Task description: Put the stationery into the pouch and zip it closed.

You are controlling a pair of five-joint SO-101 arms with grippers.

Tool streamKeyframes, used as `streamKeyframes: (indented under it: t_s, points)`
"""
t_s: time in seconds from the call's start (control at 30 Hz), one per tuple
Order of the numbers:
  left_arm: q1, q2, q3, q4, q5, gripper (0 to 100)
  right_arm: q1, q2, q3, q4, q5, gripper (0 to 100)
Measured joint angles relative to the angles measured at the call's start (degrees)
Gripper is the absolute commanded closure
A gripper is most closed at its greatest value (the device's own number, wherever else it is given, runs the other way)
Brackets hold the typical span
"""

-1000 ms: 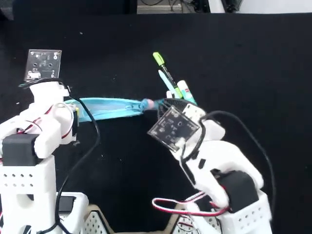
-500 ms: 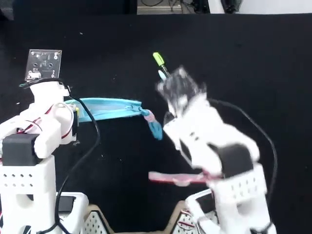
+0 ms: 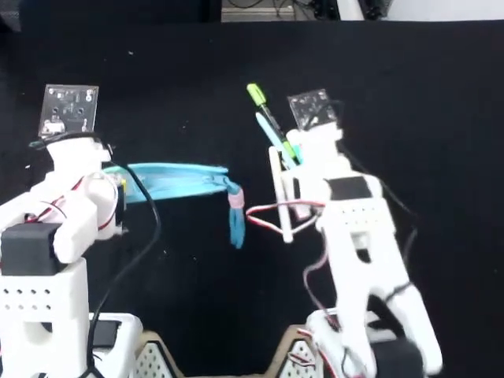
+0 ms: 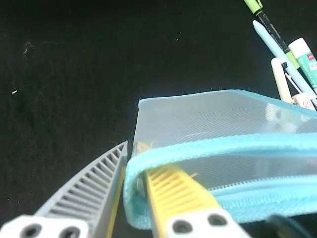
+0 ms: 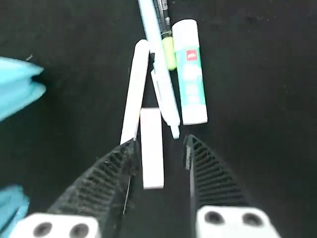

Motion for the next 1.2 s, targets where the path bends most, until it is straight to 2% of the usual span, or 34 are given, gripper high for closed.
streamKeyframes:
  t_s: [0.13,0.3,0.47,0.77,1.2]
  points:
    - [0.0,0.0,0.4,0.0,0.0,97,1.0,9.2,-2.0,-1.8,0.2,89.1]
    - [0.0,0.0,0.5,0.0,0.0,97,2.2,20.7,-11.7,5.1,0.2,87.7]
    - [0.0,0.0,0.5,0.0,0.0,97,2.5,27.8,-16.7,7.3,0.4,87.9]
    - [0.0,0.0,0.7,0.0,0.0,97,-0.9,28.7,-17.4,7.3,0.4,87.8]
    - [0.0,-0.1,1.7,0.0,0.0,97,-0.7,29.7,-17.4,6.1,2.6,87.8]
